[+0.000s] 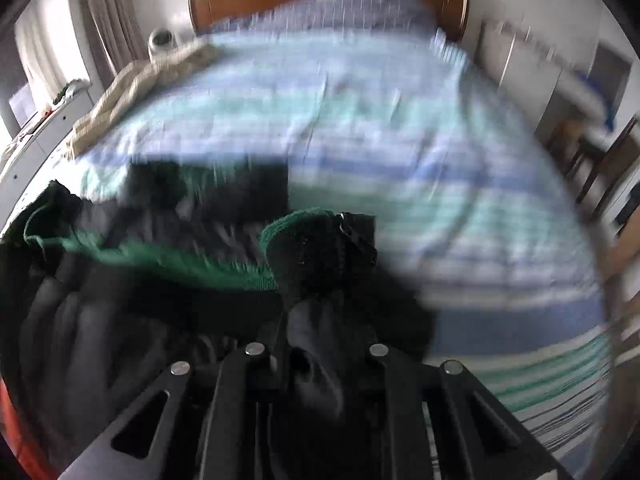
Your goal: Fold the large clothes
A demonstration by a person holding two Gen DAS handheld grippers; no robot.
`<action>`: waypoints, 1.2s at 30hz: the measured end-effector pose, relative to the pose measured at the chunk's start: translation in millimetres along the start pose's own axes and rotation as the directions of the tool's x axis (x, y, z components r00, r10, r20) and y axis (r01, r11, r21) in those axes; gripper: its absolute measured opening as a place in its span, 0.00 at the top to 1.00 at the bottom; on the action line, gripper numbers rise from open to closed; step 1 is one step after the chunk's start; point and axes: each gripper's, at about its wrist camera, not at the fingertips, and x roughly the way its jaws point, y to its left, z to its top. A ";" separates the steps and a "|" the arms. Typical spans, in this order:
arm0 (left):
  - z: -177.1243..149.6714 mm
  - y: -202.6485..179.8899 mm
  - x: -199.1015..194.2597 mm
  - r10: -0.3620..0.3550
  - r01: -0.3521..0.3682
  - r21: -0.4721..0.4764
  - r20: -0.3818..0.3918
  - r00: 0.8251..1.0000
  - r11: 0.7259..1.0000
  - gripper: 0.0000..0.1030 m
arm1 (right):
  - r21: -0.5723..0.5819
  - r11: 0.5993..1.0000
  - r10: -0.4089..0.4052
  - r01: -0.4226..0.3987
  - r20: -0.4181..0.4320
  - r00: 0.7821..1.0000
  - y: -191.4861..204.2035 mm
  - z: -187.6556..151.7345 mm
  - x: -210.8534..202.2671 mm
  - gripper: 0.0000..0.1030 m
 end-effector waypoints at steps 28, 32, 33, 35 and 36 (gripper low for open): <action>-14.4 41.3 148.1 0.024 -0.004 -0.187 0.103 0.994 0.982 0.57 | 0.371 0.924 0.070 -0.095 0.079 0.994 -60.2 -38.3 158.4 0.80; -14.8 42.1 149.1 0.017 0.005 -0.194 0.111 0.994 0.981 0.57 | 0.381 0.918 0.082 -0.111 0.092 0.992 -61.5 -40.5 159.4 0.80; -14.9 43.0 149.5 0.012 0.011 -0.198 0.113 0.994 0.980 0.57 | 0.384 0.916 0.085 -0.115 0.095 0.992 -62.2 -40.4 159.3 0.80; -15.1 44.4 149.9 0.003 0.021 -0.205 0.115 0.993 0.978 0.57 | 0.392 0.911 0.094 -0.126 0.100 0.990 -63.6 -40.7 159.8 0.80; -15.2 44.8 149.9 0.001 0.023 -0.207 0.115 0.993 0.978 0.57 | 0.397 0.908 0.101 -0.133 0.103 0.990 -64.7 -40.9 160.3 0.80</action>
